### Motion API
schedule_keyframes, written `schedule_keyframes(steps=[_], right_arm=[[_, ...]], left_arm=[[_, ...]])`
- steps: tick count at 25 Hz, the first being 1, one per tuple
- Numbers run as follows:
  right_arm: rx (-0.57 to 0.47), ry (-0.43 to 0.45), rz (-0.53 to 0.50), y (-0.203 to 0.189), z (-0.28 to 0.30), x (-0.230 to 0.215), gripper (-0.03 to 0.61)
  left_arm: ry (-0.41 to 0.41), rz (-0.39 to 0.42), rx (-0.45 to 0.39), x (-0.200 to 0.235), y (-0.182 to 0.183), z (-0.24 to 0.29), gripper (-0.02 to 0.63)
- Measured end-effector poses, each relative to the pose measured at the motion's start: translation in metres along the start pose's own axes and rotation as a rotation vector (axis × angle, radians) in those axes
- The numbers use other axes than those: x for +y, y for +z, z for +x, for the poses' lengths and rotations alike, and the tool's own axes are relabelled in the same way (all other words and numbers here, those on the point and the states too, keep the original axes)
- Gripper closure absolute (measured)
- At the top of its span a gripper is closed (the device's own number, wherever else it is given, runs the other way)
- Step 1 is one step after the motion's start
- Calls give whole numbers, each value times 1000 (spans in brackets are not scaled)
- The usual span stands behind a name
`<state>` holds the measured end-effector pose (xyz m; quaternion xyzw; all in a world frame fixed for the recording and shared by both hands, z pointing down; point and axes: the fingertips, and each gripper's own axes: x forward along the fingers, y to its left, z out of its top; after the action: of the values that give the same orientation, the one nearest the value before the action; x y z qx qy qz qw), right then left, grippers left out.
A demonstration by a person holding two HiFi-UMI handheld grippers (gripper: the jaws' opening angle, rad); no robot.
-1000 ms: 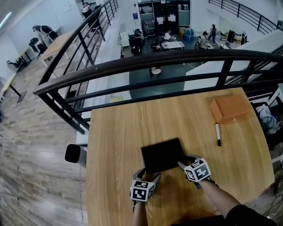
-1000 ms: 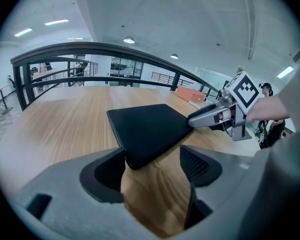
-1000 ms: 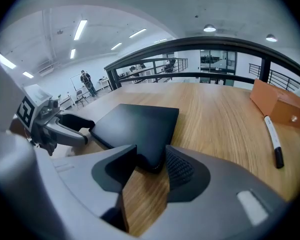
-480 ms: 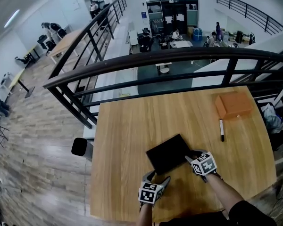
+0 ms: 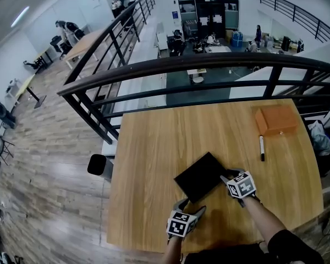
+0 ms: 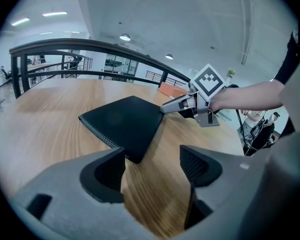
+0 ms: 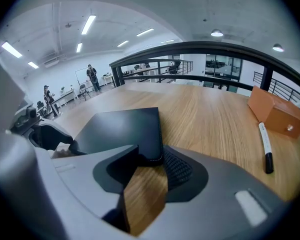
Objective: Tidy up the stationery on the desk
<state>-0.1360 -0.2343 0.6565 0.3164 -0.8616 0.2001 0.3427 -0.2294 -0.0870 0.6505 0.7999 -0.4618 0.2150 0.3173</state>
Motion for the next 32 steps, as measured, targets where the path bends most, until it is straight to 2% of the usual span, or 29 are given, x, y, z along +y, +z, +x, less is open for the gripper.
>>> schedule_keyframes(steps=[3,5,9,12,15,18,21,23,28,32], right_arm=[[-18,-27,26,0,0,-2,422],[-51,-42,40,2,-2,0,392],[-134,-39,80,8,-19,9,380],[-169,-33,120,8,-30,14,402],[-189,-13,193,1,-37,21,407],[-193,21,264,-7,-40,33,405],[-194,58,330,-11,-41,45,400],[-187,74,350,-12,-41,53,396],[-152,110,343,-16,-36,64,362],[-135,103,353,-19,-31,64,357]], left_arm=[[-30,-41,-26,3,1,-2,289],[-36,-62,-48,10,3,-8,302],[14,-53,-97,38,19,-28,324],[50,-16,-146,64,45,-32,376],[86,73,-166,82,72,-25,382],[77,154,-144,90,91,-7,374],[42,224,-82,94,101,15,325],[25,266,-51,94,104,25,319],[-3,300,25,98,95,43,290],[-35,288,86,98,79,51,279]])
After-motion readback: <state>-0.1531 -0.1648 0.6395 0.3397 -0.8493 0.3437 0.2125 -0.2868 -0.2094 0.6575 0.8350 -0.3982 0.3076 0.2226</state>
